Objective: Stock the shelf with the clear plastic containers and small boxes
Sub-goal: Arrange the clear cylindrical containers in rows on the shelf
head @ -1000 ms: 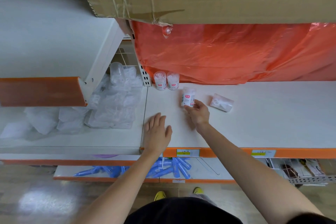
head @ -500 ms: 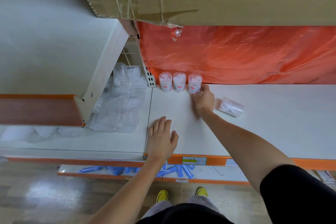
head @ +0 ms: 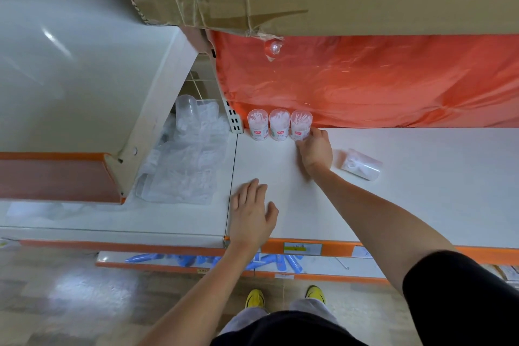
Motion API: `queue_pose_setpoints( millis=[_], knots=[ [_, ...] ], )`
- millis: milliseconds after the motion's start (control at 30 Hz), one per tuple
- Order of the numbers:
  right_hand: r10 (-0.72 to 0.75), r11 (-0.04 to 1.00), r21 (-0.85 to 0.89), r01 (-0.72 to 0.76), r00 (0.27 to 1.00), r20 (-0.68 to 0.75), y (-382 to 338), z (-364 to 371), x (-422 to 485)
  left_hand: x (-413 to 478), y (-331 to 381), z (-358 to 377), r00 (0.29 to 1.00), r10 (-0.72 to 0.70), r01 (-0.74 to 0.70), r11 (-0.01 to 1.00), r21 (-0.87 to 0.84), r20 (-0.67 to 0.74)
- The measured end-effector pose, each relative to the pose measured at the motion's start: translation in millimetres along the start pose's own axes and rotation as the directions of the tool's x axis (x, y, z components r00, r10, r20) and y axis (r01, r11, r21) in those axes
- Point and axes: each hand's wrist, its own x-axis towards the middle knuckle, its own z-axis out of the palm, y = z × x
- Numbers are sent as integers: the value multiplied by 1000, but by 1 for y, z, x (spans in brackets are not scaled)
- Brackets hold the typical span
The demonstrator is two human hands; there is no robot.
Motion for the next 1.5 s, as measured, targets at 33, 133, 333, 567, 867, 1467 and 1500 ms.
queue_pose_setpoints(
  millis=[33, 133, 333, 567, 867, 1467, 1500],
  knots=[
    [-1, 1000, -7, 1, 1000, 2, 0, 0, 0, 0, 0, 0, 1000, 1, -1, 1000, 0, -3],
    [5, 1000, -10, -5, 1000, 7, -2, 1, -1, 0, 0, -1, 1000, 2, -2, 1000, -6, -10],
    [50, 997, 53, -51, 998, 23, -2, -2, -17, 0, 0, -1, 1000, -4, 4, 1000, -20, -7],
    [-44, 962, 271, 44, 999, -7, 16, -7, -64, 1, 1, -2, 1000, -10, 10, 1000, -21, -6],
    [-228, 972, -41, 230, 899, -374, 63, -73, -77, -1, 2, -4, 1000, -2, 3, 999, -41, 7],
    [158, 967, 199, -160, 987, 23, 76, -71, -103, -5, -3, -8, 996, -59, 74, 969, -235, 71],
    [172, 960, 220, -175, 984, 35, 72, -68, -106, -5, -4, -8, 995, -59, 77, 963, -258, 76]
  ],
)
